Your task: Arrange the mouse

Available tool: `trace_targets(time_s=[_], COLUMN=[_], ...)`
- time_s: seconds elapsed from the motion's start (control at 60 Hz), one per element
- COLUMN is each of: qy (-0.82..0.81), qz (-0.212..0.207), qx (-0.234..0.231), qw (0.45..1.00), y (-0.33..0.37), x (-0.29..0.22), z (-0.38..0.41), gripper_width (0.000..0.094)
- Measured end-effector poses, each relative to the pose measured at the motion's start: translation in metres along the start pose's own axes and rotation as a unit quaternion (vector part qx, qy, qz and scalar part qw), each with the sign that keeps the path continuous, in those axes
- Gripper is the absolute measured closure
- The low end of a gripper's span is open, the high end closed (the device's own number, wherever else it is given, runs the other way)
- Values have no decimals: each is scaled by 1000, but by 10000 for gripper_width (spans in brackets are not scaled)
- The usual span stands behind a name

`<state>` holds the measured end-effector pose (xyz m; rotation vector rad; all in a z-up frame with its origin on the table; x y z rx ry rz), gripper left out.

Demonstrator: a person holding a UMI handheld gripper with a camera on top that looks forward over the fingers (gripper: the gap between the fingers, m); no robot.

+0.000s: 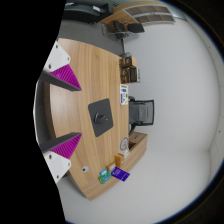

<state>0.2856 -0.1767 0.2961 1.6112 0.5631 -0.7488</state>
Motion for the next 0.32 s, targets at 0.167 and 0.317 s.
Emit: trace_targets(time_s=[0.167,0.317], qy=[-2,2], qz=[-8,-15], qx=[-5,-8], qw=[1000,1000], y=[7,14], x=[-1,-3], z=[5,6], gripper_width=[82,82])
Point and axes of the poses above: the point between the fingertips, and its own axes, seen from behind it with the camera up: z to the left, x down, y backward, against the way the camera looks, the point moved 2 cm from there along y, backward, against the way the camera looks, and after that the axes turned 1 degree about z, right-handed, at the moved point
